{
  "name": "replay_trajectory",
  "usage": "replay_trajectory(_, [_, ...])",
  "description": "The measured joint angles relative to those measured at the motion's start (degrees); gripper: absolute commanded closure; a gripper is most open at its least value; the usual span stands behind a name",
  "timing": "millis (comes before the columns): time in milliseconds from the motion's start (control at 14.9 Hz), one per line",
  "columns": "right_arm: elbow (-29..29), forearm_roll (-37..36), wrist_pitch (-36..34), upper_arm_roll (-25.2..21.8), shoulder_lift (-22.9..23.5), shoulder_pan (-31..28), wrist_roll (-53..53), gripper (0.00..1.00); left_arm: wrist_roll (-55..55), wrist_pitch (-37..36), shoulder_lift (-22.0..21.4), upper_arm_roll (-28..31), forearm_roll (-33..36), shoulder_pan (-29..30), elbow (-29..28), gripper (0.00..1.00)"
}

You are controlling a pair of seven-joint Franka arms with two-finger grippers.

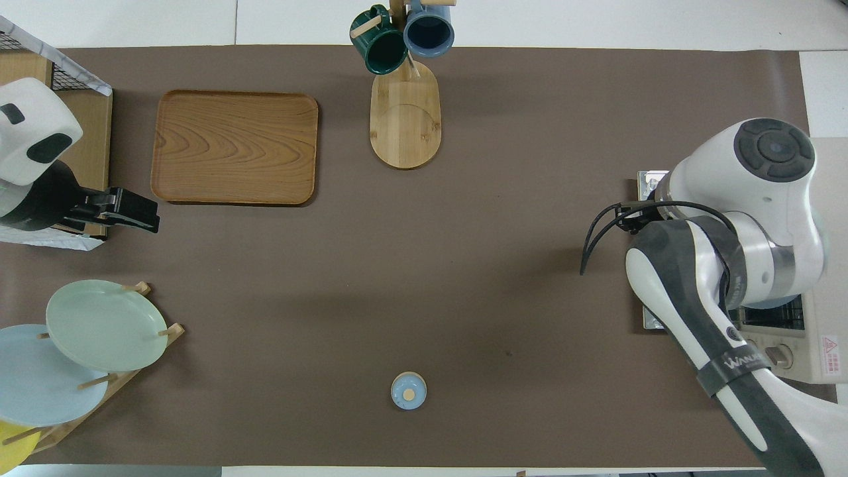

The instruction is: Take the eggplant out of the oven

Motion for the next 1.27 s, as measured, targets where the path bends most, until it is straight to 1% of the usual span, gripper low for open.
replay_trajectory(134, [0.1,-3.2,-4.4,-0.1,-0.9,-1.0,0.2,0.57,0.0,0.0,0.0,0.0,0.0,0.0,0.0,0.0])
replay_trajectory(268, [-0.1,-4.2,-6.2,-0.2,-1.0,-2.6,0.1,0.57,0.0,0.0,0.0,0.0,0.0,0.0,0.0,0.0])
replay_trajectory(468, [-2.0,-4.4,-4.2,-0.2,-1.0,-6.5,-2.3,0.58,0.0,0.0,0.0,0.0,0.0,0.0,0.0,0.0])
replay_trajectory(669, [-6.0,-4.4,0.2,-0.2,-1.5,-7.4,-2.8,0.61,0.0,0.0,0.0,0.0,0.0,0.0,0.0,0.0])
replay_trajectory(736, [-7.4,-4.4,1.8,-0.2,-1.8,-7.6,-3.2,0.76,0.0,0.0,0.0,0.0,0.0,0.0,0.0,0.0])
replay_trajectory(803, [-8.5,-4.4,3.2,-0.2,-2.1,-7.8,-3.8,0.97,0.0,0.0,0.0,0.0,0.0,0.0,0.0,0.0])
replay_trajectory(870, [-9.3,-4.4,3.9,-0.2,-2.4,-8.1,-4.7,1.0,0.0,0.0,0.0,0.0,0.0,0.0,0.0,0.0])
replay_trajectory(1003, [-9.7,-4.6,4.1,-0.2,-2.9,-8.5,-6.1,1.0,0.0,0.0,0.0,0.0,0.0,0.0,0.0,0.0])
replay_trajectory(1204, [-9.8,-8.3,3.4,0.2,-4.4,-7.8,-6.8,1.0,0.0,0.0,0.0,0.0,0.0,0.0,0.0,0.0])
replay_trajectory(1271, [-9.8,-8.9,3.4,0.4,-4.4,-6.8,-6.8,1.0,0.0,0.0,0.0,0.0,0.0,0.0,0.0,0.0])
